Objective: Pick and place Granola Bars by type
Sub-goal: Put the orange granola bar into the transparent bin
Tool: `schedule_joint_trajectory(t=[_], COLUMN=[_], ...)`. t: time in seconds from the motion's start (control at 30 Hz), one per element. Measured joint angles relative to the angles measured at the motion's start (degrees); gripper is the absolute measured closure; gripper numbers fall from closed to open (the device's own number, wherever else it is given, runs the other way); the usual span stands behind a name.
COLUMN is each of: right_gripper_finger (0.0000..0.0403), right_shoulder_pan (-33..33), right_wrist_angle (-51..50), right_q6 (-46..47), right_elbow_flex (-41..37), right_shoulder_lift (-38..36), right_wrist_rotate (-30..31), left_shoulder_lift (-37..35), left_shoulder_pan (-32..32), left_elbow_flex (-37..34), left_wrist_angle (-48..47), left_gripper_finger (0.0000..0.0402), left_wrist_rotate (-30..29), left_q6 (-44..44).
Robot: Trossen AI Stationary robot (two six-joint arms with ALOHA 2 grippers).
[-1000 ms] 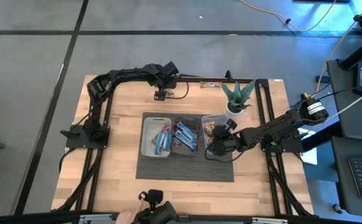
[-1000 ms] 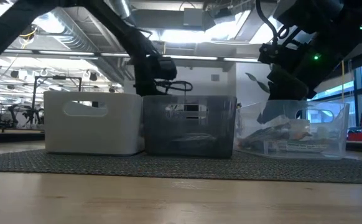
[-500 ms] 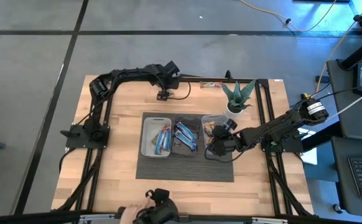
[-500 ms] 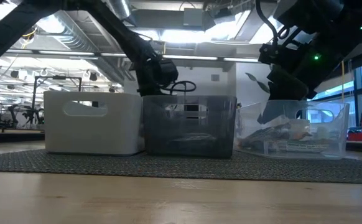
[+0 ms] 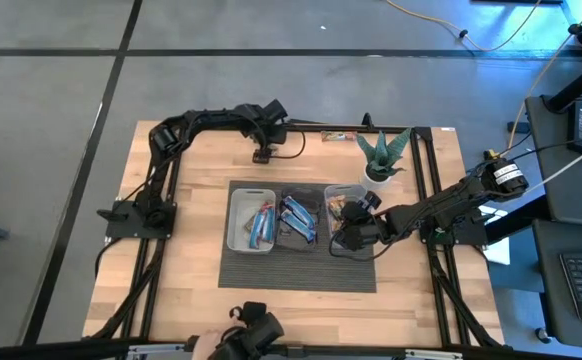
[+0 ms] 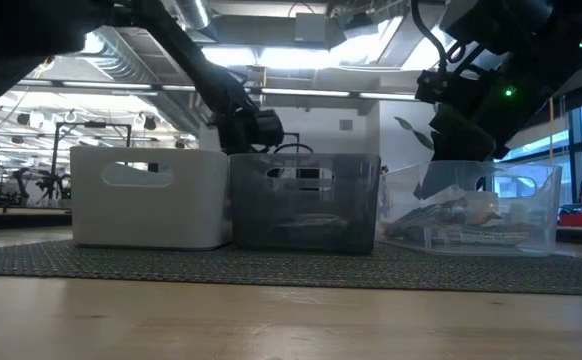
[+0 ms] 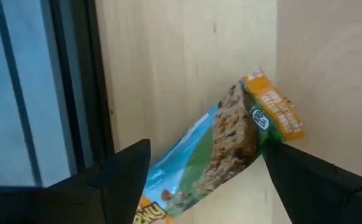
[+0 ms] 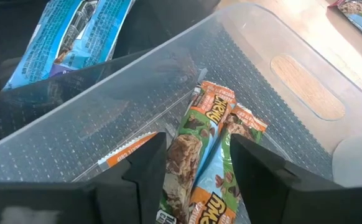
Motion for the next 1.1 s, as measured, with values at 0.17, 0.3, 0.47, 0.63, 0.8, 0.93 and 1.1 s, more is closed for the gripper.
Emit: schedule_joint_trajectory(t=[0.17,0.3,0.47,0.63,0.8,0.93,1.1], right_gripper_finger=[0.0223,0.0223,0.0223,0.0223,0.0223,0.0223,0.0223], right_shoulder_pan=[0.00,0.00,0.00,0.00,0.00,0.00,0.00], right_wrist_angle=[-0.07,-0.06,-0.07,-0.07,-0.09,-0.09,-0.09], right_q6=[-0.01,-0.02,0.00,-0.07,-0.01,0.00,0.00], right_elbow_flex=[0.00,-0.02,-0.02,-0.02,-0.02,-0.02,-0.02], right_shoulder_lift=[0.00,0.00,0.00,0.00,0.02,0.02,0.02], right_wrist_rotate=[0.00,0.00,0.00,-0.03,-0.08,-0.11,-0.13], left_shoulder_lift=[0.02,0.02,-0.01,-0.01,0.02,0.02,-0.01], left_shoulder_pan=[0.20,0.20,0.20,0.16,0.09,-0.19,-0.50], left_elbow_flex=[0.06,-0.03,-0.12,-0.20,-0.20,-0.20,-0.23], left_wrist_angle=[-3.05,-4.94,-7.24,-8.05,-9.07,-9.34,-9.36], left_gripper_finger=[0.0094,0.0102,0.0126,0.0164,0.0213,0.0251,0.0278], left_wrist_rotate=[0.18,0.17,0.00,-0.17,0.08,-0.19,-0.48], left_q6=[-4.44,-8.90,-15.93,-24.16,-25.03,-24.86,-24.33])
